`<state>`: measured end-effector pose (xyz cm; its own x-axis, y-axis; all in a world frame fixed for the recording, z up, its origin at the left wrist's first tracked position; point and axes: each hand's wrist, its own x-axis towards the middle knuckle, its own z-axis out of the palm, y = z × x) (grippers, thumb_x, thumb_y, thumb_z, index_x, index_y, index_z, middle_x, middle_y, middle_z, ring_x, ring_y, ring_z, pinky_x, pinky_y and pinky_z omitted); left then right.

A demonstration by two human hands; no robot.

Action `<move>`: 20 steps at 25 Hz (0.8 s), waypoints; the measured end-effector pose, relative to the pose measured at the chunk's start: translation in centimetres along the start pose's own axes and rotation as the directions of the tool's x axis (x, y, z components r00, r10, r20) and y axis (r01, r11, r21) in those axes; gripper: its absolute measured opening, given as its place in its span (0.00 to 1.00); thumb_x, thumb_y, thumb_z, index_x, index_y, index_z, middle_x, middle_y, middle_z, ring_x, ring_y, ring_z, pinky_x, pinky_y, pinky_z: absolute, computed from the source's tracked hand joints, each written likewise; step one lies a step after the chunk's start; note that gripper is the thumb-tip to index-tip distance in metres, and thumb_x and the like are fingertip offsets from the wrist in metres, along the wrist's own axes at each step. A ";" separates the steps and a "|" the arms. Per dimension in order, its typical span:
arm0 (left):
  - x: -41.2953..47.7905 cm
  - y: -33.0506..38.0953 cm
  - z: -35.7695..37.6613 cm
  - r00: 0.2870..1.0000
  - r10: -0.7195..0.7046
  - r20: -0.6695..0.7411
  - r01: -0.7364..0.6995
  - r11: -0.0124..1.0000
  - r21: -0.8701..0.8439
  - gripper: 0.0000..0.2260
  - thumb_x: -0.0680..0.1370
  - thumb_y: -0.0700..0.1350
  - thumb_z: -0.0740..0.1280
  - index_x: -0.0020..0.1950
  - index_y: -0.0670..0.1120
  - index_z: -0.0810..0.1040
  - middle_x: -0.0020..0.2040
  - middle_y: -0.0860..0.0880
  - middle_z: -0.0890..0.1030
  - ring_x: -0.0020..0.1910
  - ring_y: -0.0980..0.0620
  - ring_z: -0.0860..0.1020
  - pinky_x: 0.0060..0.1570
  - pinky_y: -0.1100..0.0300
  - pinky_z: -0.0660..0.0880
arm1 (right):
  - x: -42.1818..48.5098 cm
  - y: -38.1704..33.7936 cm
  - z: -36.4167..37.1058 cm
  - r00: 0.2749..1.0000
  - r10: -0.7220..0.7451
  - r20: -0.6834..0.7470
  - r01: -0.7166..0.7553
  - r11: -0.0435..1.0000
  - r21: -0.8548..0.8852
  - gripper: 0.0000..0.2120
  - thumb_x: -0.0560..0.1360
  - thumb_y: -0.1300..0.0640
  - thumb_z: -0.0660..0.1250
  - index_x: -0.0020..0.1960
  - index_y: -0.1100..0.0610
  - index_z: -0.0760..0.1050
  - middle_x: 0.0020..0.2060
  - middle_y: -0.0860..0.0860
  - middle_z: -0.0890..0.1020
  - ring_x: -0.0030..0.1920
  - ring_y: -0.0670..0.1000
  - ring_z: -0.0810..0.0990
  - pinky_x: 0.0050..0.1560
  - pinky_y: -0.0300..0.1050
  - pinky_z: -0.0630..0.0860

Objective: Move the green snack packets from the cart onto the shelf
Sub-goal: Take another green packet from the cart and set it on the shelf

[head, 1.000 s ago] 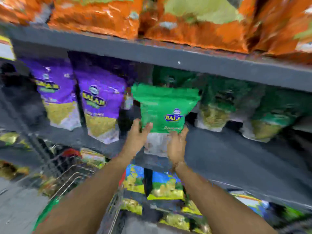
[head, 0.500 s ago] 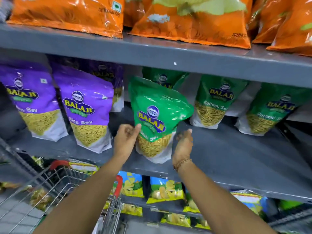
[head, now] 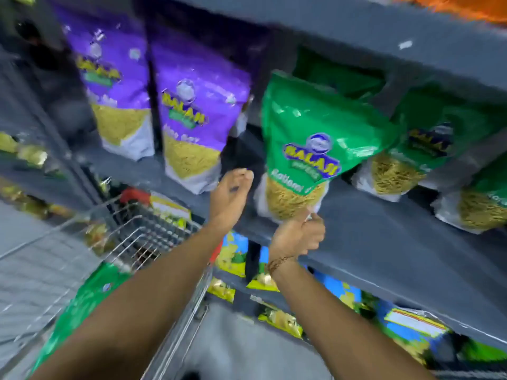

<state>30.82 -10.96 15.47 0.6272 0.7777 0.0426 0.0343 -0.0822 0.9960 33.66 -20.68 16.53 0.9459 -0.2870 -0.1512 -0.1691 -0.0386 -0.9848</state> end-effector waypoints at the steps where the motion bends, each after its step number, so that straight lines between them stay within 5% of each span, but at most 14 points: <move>1: -0.7 -1.3 -2.4 0.995 -0.004 -0.098 0.001 1.000 -0.030 0.13 0.72 0.58 0.61 0.43 0.51 0.78 0.36 0.56 0.83 0.36 0.64 0.78 0.43 0.65 0.74 | -2.6 1.2 0.4 0.990 -0.089 0.106 0.089 0.996 0.010 0.23 0.70 0.43 0.52 0.47 0.60 0.74 0.48 0.63 0.77 0.51 0.60 0.74 0.53 0.55 0.68; 2: -1.5 -3.2 -6.3 0.975 -0.066 -0.213 0.054 0.997 -0.059 0.11 0.75 0.54 0.60 0.37 0.52 0.77 0.27 0.57 0.82 0.30 0.65 0.77 0.37 0.66 0.74 | -6.0 2.8 1.6 0.943 -0.155 0.295 0.155 0.988 0.023 0.17 0.70 0.44 0.52 0.42 0.56 0.71 0.43 0.60 0.75 0.46 0.55 0.73 0.50 0.51 0.68; 4: -2.8 -7.7 -13.7 0.852 -0.262 -0.453 0.194 0.962 -0.192 0.15 0.79 0.47 0.58 0.35 0.46 0.75 0.25 0.56 0.82 0.27 0.62 0.77 0.31 0.66 0.73 | -10.9 6.8 4.8 0.725 -0.109 0.680 0.223 0.971 -0.083 0.09 0.74 0.51 0.58 0.44 0.56 0.71 0.41 0.57 0.75 0.42 0.49 0.71 0.45 0.42 0.68; 7: -6.5 -17.6 -23.5 0.459 -0.590 -0.664 0.605 0.755 -0.253 0.16 0.79 0.46 0.57 0.48 0.34 0.76 0.48 0.35 0.82 0.48 0.39 0.79 0.46 0.52 0.73 | -16.0 14.8 11.2 0.428 0.245 0.870 0.355 0.840 -0.411 0.09 0.74 0.59 0.61 0.51 0.63 0.76 0.46 0.60 0.81 0.46 0.54 0.76 0.51 0.46 0.75; 9: -9.8 -23.7 -26.5 0.293 -0.812 -0.505 0.778 0.510 -0.367 0.13 0.78 0.46 0.58 0.45 0.36 0.75 0.49 0.32 0.77 0.44 0.37 0.77 0.39 0.56 0.75 | -18.4 20.6 14.0 0.314 0.412 0.855 0.536 0.667 -0.518 0.15 0.74 0.58 0.61 0.59 0.63 0.73 0.55 0.62 0.80 0.55 0.60 0.77 0.59 0.55 0.75; 11: -11.8 -27.3 -26.5 0.236 -0.945 -0.228 0.821 0.319 -0.473 0.13 0.79 0.45 0.57 0.36 0.43 0.69 0.34 0.39 0.73 0.29 0.47 0.71 0.21 0.68 0.70 | -19.5 25.3 15.9 0.235 0.497 0.835 0.738 0.468 -0.486 0.19 0.74 0.58 0.61 0.64 0.62 0.70 0.62 0.62 0.76 0.63 0.62 0.73 0.63 0.56 0.72; 14: -11.6 -30.7 -24.5 0.209 -0.971 -0.117 0.808 0.239 -0.538 0.16 0.78 0.42 0.56 0.30 0.46 0.63 0.16 0.49 0.69 0.12 0.58 0.65 0.12 0.74 0.58 | -19.1 30.0 17.5 0.230 0.571 0.788 0.806 0.343 -0.483 0.20 0.74 0.57 0.61 0.64 0.62 0.68 0.64 0.62 0.73 0.65 0.63 0.71 0.64 0.59 0.71; 17: -10.7 -33.3 -23.3 0.214 -0.944 -0.253 0.703 0.328 -0.631 0.16 0.76 0.37 0.62 0.29 0.46 0.65 0.23 0.48 0.69 0.10 0.61 0.66 0.12 0.75 0.59 | -18.7 31.1 17.2 0.279 0.562 0.779 0.825 0.276 -0.494 0.17 0.74 0.60 0.62 0.62 0.63 0.70 0.62 0.64 0.74 0.63 0.64 0.73 0.61 0.54 0.72; 20: -11.5 -32.0 -22.0 0.179 -0.927 -0.331 0.638 0.365 -0.677 0.16 0.76 0.36 0.63 0.29 0.45 0.66 0.18 0.48 0.70 0.11 0.58 0.66 0.13 0.76 0.57 | -19.0 29.3 15.2 0.351 0.487 0.800 0.823 0.247 -0.512 0.14 0.73 0.64 0.61 0.58 0.65 0.74 0.60 0.64 0.76 0.62 0.63 0.74 0.60 0.55 0.72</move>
<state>5.39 -3.56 -15.22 -0.1768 0.4217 -0.8893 -0.1141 0.8887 0.4441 14.91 -1.85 -10.77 0.4709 0.6458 -0.6010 0.5946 -0.7356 -0.3245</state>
